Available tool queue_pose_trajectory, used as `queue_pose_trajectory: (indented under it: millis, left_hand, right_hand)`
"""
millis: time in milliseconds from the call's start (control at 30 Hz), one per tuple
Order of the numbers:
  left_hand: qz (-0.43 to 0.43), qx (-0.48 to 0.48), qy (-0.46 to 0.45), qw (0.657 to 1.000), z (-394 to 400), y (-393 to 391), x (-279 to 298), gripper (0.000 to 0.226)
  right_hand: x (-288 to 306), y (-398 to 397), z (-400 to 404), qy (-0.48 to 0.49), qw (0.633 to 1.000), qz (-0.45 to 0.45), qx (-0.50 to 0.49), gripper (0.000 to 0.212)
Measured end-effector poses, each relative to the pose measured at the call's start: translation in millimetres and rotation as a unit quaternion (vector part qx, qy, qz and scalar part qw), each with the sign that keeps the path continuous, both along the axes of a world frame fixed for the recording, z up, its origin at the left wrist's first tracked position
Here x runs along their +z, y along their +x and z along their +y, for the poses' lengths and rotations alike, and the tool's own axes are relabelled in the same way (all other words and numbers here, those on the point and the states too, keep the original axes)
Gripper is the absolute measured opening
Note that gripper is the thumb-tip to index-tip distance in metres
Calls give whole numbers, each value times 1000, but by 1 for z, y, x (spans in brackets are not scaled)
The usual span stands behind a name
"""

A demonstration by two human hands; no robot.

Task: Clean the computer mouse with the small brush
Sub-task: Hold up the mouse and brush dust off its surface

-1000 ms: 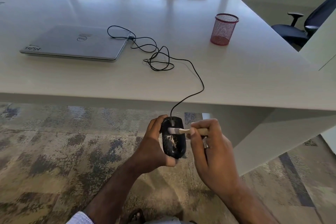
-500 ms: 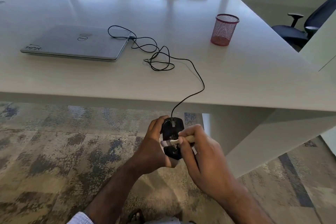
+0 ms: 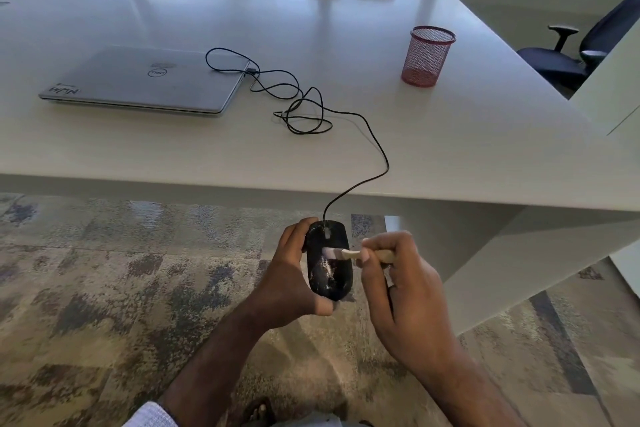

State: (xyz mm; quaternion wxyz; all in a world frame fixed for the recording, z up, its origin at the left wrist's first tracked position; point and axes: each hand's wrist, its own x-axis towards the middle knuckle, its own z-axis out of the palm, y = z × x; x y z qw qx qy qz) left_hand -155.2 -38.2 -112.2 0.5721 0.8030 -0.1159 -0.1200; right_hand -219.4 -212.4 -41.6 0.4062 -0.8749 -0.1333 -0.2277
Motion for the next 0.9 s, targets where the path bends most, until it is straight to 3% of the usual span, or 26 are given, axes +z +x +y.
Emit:
queue_pose_trajectory:
  millis: [133,333,467,667,800,900]
  left_hand:
    - [5,-1,-1,1000,0,-1,0,124]
    - [7,-1,3,1000,1,-1,1,124]
    - [13,-1,-2,1000,2,-1,-1,124]
    - [16,3,-7,1000,1,0,-1,126]
    - [13,0,-6,1000,2,0,-2,123]
    - [15,-1,-8,1000,1,-1,0,121]
  right_hand:
    - [-1,-2,2,-12,998,32,46,4]
    - [1,1,-3,21,1000,2,-2,4]
    - [-2,-2,1,-1,998,36,49,6]
    - [2,-1,-4,30,1000,5,5,3]
    - [-1,-3,-1,4,998,47,51,6]
    - [-1,-3,-2,31,998,26,36,4]
